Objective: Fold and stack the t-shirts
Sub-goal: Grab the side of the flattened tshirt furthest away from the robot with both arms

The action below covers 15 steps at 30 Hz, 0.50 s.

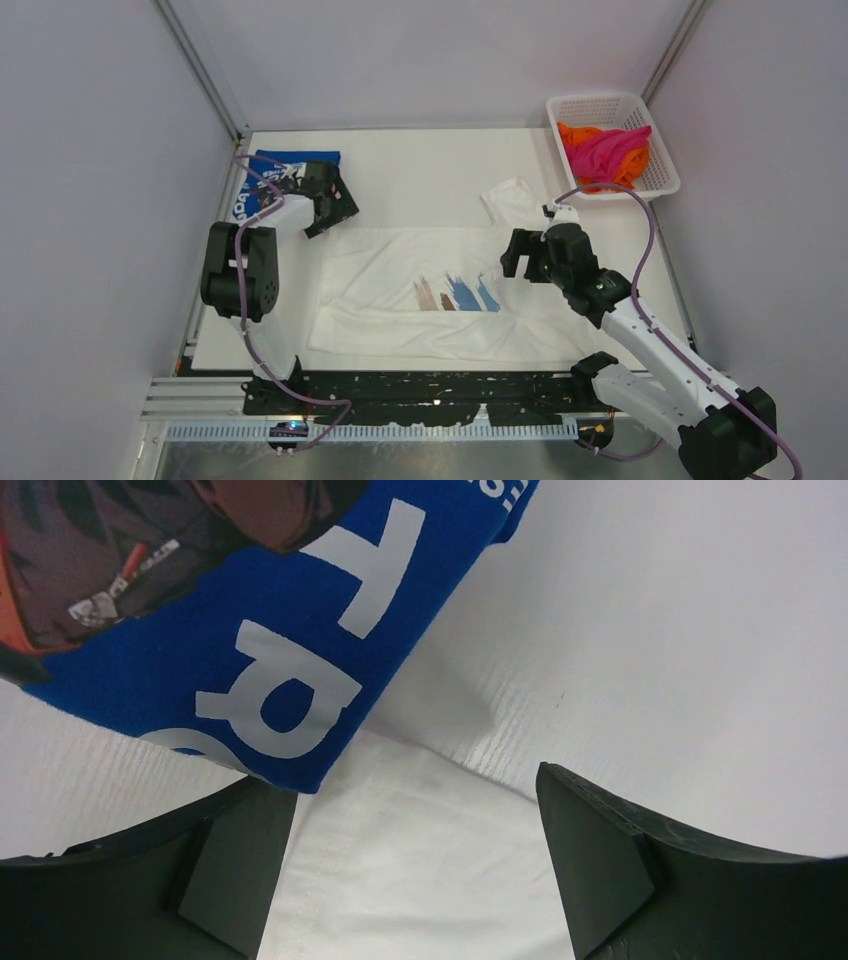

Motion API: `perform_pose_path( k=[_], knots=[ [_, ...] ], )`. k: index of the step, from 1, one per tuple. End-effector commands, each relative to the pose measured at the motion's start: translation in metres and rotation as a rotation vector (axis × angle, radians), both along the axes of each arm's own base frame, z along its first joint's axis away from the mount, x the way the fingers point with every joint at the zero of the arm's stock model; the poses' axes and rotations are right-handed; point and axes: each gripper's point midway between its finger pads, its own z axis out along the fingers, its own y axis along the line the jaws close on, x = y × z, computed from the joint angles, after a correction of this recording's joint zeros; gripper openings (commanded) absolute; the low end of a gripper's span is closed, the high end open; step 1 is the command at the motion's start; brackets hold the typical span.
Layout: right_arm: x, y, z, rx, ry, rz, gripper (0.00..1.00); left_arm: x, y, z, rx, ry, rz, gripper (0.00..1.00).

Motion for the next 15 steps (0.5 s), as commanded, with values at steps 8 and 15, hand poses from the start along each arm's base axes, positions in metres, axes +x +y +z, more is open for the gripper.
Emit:
perform_pose_path(
  k=[8,15],
  knots=[
    [0.018,-0.012,0.036,-0.045,-0.141,-0.044,0.95,0.01,-0.003,0.02,0.058,0.026,-0.003,0.91],
    [0.019,-0.006,0.035,-0.03,-0.132,-0.016,0.95,-0.015,-0.006,0.014,0.057,0.179,-0.006,0.89]
  ],
)
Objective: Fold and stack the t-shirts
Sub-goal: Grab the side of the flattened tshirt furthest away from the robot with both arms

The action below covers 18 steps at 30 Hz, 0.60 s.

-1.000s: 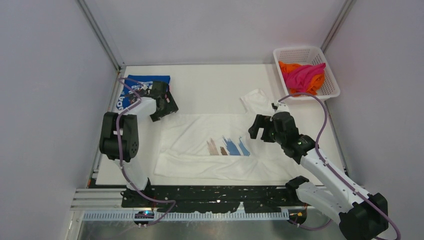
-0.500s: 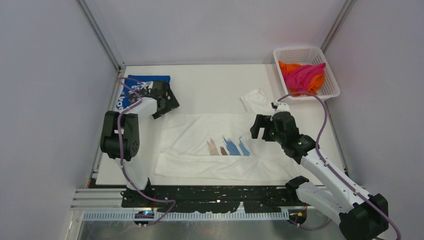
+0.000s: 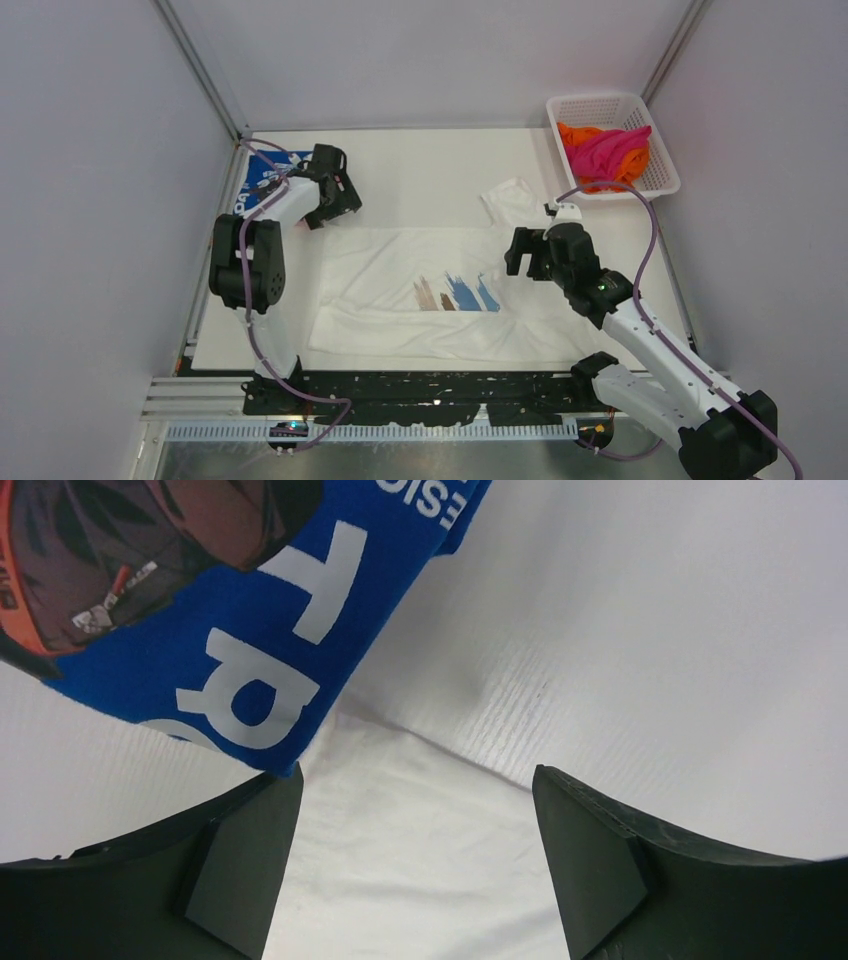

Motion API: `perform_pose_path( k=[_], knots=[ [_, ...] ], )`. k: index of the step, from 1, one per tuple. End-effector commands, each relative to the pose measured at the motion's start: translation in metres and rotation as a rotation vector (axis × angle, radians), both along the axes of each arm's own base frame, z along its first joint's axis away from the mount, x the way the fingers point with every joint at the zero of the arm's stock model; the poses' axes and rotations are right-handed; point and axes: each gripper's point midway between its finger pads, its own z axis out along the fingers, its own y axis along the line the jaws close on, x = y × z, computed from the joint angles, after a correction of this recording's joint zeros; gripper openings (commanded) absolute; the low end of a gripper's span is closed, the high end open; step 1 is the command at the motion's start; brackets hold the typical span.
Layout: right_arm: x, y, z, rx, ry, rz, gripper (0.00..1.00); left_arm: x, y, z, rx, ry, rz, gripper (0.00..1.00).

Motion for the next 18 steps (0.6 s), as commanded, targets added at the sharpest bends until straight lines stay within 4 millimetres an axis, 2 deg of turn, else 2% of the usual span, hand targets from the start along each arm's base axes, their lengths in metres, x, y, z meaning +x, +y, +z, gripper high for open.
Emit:
perform_pose_path(
  k=[1,6,10,12,13,18],
  knots=[
    [0.014,0.005,0.03,0.026,-0.091,0.006,0.95,-0.023,0.0,-0.003,0.003,0.098,0.01,0.89],
    [0.017,0.014,0.032,0.061,-0.116,0.043,0.95,-0.026,-0.019,-0.009,-0.107,0.088,-0.014,0.88],
    [0.015,0.046,0.016,0.156,-0.065,0.168,0.95,-0.022,-0.024,-0.018,-0.129,0.104,-0.007,0.86],
    [0.015,0.055,0.007,0.184,-0.044,0.199,0.95,-0.019,-0.026,-0.023,-0.139,0.102,0.001,0.85],
    [0.017,0.058,0.008,0.195,-0.054,0.207,0.95,-0.018,-0.027,-0.025,-0.144,0.097,0.002,0.84],
    [0.02,0.058,-0.017,0.147,-0.004,0.219,0.95,-0.012,-0.027,-0.03,-0.15,0.081,0.013,0.85]
  ],
)
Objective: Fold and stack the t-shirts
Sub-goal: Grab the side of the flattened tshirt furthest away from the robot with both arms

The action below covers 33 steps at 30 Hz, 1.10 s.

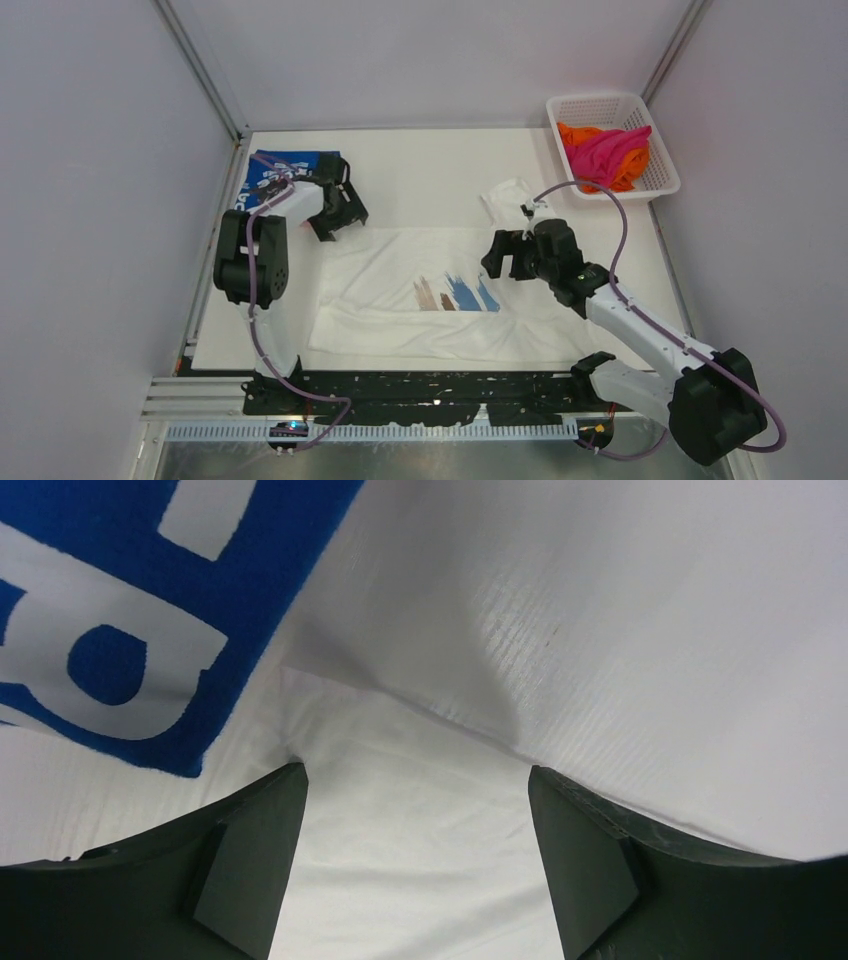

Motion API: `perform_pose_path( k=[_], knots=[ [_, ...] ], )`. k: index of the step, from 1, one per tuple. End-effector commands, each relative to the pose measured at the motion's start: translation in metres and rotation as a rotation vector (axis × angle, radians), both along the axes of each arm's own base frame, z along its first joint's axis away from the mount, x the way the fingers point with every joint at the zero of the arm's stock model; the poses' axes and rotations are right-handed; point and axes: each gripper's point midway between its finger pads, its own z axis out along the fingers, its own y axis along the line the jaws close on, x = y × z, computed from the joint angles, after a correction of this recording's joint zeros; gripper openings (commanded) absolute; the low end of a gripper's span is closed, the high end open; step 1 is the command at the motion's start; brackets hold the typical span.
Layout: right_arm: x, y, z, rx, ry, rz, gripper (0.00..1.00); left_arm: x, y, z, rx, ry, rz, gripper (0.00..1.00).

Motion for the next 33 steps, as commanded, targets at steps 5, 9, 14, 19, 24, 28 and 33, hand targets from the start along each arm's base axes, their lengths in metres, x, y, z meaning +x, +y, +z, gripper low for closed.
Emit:
perform_pose_path(
  k=[5,9,14,19,24,28,33],
  knots=[
    [0.017,0.012,-0.015,0.008,0.001,0.029,0.95,0.009,-0.007,-0.001,-0.034,-0.02,0.039,0.8],
    [0.02,0.012,-0.024,-0.013,0.024,0.024,0.96,-0.008,-0.008,-0.007,-0.017,0.106,0.088,0.76],
    [0.022,0.006,-0.022,-0.045,0.0,0.02,0.96,-0.022,-0.006,-0.009,0.049,0.215,0.108,0.74],
    [0.021,0.001,-0.018,-0.05,-0.025,0.008,0.95,-0.027,-0.007,-0.007,0.094,0.256,0.096,0.65],
    [0.02,0.001,-0.013,-0.041,-0.041,0.011,0.95,-0.028,-0.007,-0.005,0.113,0.269,0.097,0.5],
    [0.019,0.001,-0.01,-0.037,-0.052,0.013,0.95,-0.024,-0.006,-0.003,0.124,0.269,0.093,0.37],
    [0.022,-0.005,-0.009,-0.055,-0.068,-0.014,0.96,-0.014,-0.005,0.0,0.13,0.279,0.074,0.14]
  ],
)
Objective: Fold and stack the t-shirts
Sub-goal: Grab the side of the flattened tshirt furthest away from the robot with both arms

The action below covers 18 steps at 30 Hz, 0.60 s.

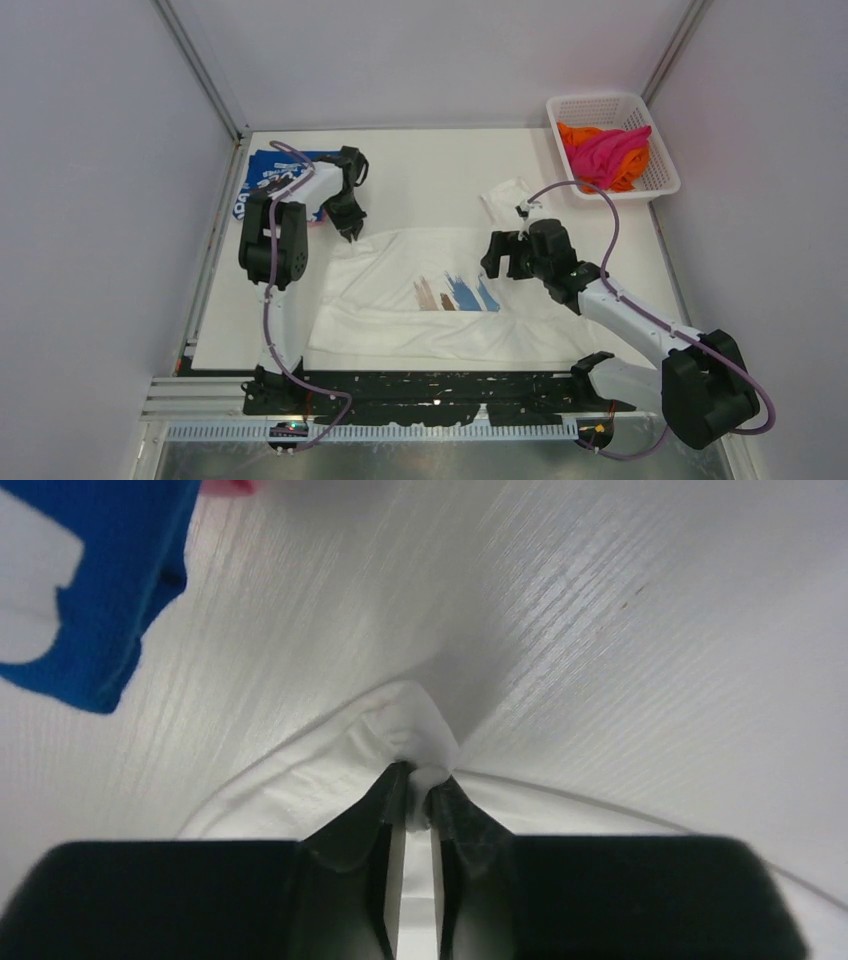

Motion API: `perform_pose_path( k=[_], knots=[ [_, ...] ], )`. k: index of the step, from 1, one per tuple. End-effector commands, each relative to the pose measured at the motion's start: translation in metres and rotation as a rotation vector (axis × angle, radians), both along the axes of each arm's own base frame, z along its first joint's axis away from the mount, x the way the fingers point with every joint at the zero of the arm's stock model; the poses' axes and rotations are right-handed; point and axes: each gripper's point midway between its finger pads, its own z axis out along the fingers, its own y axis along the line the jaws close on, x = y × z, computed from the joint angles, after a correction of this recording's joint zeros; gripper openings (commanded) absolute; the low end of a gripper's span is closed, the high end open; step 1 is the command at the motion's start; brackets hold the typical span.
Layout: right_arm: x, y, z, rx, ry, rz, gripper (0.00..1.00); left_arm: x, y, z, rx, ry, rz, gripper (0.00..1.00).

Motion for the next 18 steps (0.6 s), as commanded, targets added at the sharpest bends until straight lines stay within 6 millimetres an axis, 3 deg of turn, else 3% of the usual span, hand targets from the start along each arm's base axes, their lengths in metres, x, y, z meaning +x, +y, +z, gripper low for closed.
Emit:
perform_pose_path(
  k=[1,2,9,13,16,17,18],
  knots=[
    [0.012,-0.007,0.016,-0.01,-0.082,-0.033,0.95,0.011,0.006,0.009,0.028,0.013,-0.005,0.06],
    [0.013,-0.008,0.017,-0.012,-0.084,-0.04,0.95,0.013,0.006,0.01,0.031,0.014,-0.008,0.0],
    [0.042,-0.027,0.029,-0.049,-0.111,-0.176,0.96,0.015,0.005,0.013,0.03,0.009,-0.041,0.0],
    [0.081,-0.046,0.041,-0.055,-0.079,-0.304,0.95,0.012,0.005,0.016,0.024,-0.004,-0.05,0.0],
    [0.124,-0.046,0.051,-0.075,-0.056,-0.337,0.96,0.008,0.005,0.015,0.022,-0.004,-0.053,0.0],
    [0.132,-0.049,0.036,-0.122,-0.014,-0.341,0.96,0.006,0.005,0.015,0.021,-0.002,-0.054,0.0],
    [0.151,-0.047,0.056,-0.122,-0.055,-0.347,0.96,0.004,0.005,0.016,0.022,0.002,-0.054,0.0]
  ],
)
